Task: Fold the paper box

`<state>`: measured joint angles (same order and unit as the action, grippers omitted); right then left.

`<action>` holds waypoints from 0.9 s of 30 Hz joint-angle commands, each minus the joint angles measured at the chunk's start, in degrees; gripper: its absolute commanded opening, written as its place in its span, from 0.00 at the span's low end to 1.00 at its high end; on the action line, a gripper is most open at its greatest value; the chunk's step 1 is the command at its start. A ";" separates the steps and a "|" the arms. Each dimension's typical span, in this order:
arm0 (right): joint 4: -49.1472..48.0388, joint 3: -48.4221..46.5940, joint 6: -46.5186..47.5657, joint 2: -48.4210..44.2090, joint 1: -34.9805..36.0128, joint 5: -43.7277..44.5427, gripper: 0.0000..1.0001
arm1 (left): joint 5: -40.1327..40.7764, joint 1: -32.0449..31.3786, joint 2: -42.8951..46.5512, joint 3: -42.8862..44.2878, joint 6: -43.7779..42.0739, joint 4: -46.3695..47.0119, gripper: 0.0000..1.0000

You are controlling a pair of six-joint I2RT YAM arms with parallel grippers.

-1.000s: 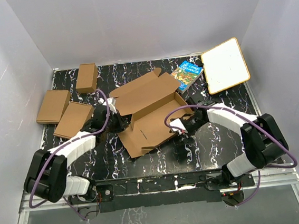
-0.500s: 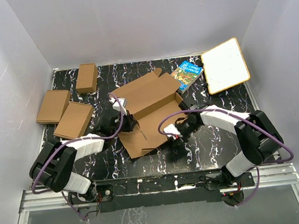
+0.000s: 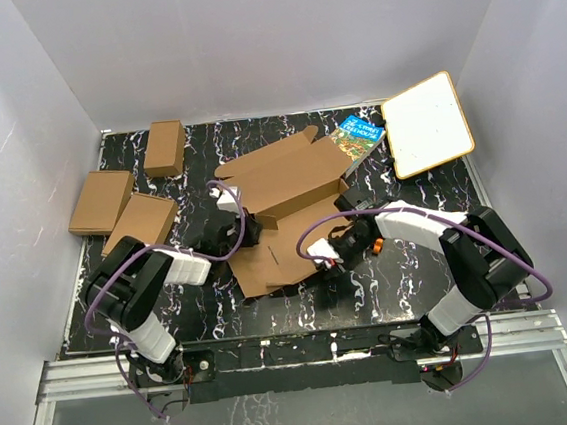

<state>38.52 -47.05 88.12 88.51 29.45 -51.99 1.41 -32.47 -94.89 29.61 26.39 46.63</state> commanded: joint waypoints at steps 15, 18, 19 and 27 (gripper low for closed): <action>-3.56 -3.04 -8.98 0.29 0.88 -0.90 0.38 | 1.01 -2.53 11.46 -0.87 -4.46 -7.66 0.13; -3.88 -2.98 -9.51 0.43 0.86 -0.90 0.38 | 0.63 -2.52 19.93 -1.33 -3.54 -20.18 0.16; -3.87 -3.04 -9.58 0.46 0.87 -1.03 0.38 | 0.38 -2.51 22.89 -1.59 -2.97 -23.79 0.16; -4.48 -2.88 -10.31 0.48 0.86 -1.01 0.37 | -12.58 -2.75 41.00 -2.20 7.13 -44.55 0.18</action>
<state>36.67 -48.07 78.19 89.32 30.00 -51.51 -1.28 -34.74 -59.70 27.59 28.36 17.15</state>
